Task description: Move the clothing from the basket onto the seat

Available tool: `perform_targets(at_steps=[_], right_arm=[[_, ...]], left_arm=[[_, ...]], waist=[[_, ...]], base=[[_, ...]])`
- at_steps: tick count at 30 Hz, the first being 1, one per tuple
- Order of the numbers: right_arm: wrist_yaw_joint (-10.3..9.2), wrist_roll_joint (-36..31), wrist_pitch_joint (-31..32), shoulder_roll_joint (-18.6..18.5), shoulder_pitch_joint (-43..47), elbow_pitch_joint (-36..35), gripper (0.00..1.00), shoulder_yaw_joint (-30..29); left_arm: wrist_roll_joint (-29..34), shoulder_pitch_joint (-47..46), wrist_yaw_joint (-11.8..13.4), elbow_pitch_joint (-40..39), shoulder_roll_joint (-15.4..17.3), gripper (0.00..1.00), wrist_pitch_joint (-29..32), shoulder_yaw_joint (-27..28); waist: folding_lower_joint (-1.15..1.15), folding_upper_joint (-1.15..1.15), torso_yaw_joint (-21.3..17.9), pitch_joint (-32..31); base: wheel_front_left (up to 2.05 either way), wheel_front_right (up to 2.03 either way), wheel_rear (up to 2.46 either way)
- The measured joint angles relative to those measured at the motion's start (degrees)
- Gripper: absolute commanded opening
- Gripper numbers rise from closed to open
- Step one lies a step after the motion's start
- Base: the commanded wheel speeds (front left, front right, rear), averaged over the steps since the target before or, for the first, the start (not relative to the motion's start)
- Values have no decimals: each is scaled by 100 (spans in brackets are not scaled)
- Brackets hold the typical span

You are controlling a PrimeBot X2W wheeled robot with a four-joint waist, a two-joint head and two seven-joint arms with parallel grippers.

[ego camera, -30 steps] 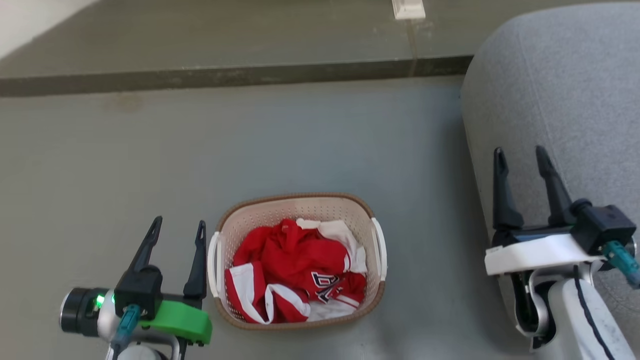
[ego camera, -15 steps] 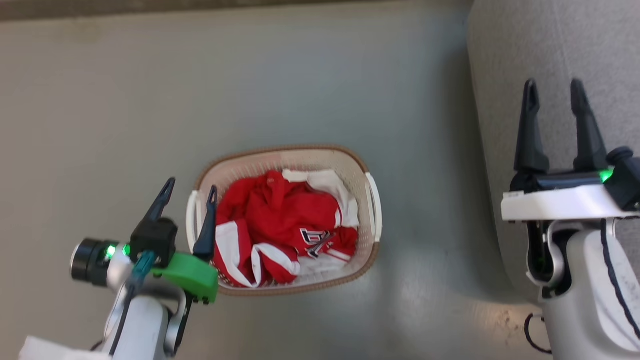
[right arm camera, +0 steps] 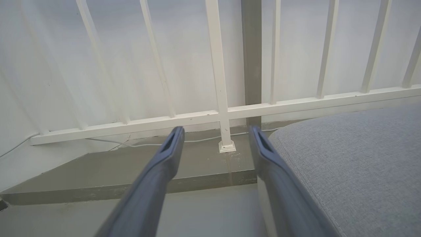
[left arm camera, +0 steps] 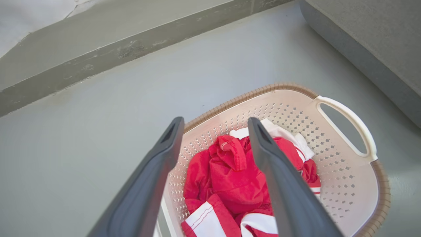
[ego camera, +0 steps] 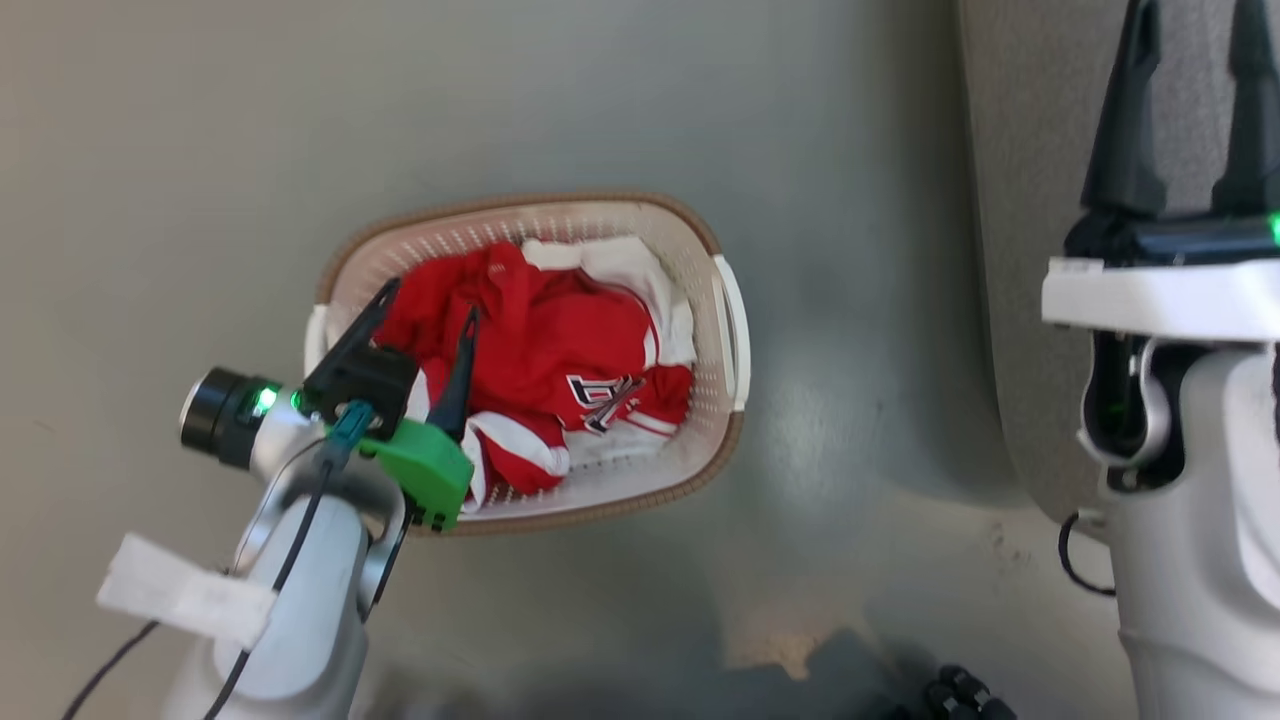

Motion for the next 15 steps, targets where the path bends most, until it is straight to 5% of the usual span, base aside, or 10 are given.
perform_targets(at_steps=[15], right_arm=[[-58, 236, 0, -15, -777, -199, 100, 23]], left_arm=[[426, -1038, -189, 754, 18, 100, 144, -563]], waist=[[0, 0, -278, 1134]], base=[[0, 0, 0]])
